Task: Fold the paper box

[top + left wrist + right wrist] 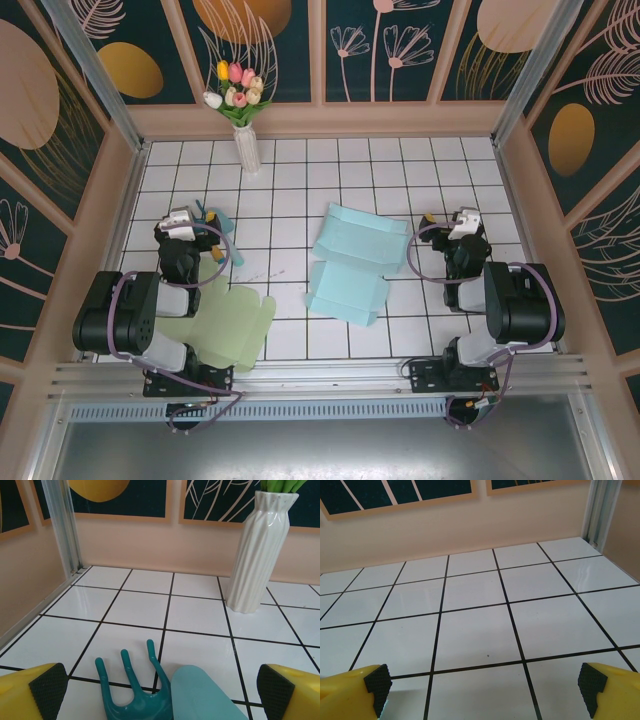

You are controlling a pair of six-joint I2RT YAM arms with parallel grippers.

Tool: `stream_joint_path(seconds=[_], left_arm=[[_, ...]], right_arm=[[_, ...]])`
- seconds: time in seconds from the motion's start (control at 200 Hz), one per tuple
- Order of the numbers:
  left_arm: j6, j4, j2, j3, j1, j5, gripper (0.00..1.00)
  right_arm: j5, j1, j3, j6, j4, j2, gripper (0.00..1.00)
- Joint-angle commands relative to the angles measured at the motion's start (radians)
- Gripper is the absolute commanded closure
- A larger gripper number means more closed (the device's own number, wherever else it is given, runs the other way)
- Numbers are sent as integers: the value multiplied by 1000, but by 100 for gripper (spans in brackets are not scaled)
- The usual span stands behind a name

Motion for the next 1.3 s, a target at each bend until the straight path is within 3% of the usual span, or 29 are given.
stream_joint_path(seconds=[0.0,0.085,0.315,0.385,0.51,0.626,0.856,1.096,1.291], left_arm=[[4,-55,-90,6,7,-8,1],[-22,-53,-135,-17,7,-78,1],[-60,-249,-265,32,6,-111,1],[-197,-335,-345,53,7,-156,1],[-378,-548,-417,154,1,-4,1],[-539,-674,-399,197,-66,-6,1],[-552,-678,-248,276,-311,41,1],[-446,-711,-99,407,-460,76,2],[-368,-800,99,580,-557,38,2]], right_arm=[[6,13,21,-9,-2,-6,1],[62,23,31,4,-71,-70,1],[274,36,90,122,-338,-215,1],[308,40,146,208,-485,-262,1],[278,71,326,349,-826,-289,1],[320,158,429,461,-1012,-244,1],[296,302,398,524,-999,-212,1],[268,346,346,520,-976,-216,1],[302,396,295,518,-948,-259,1]])
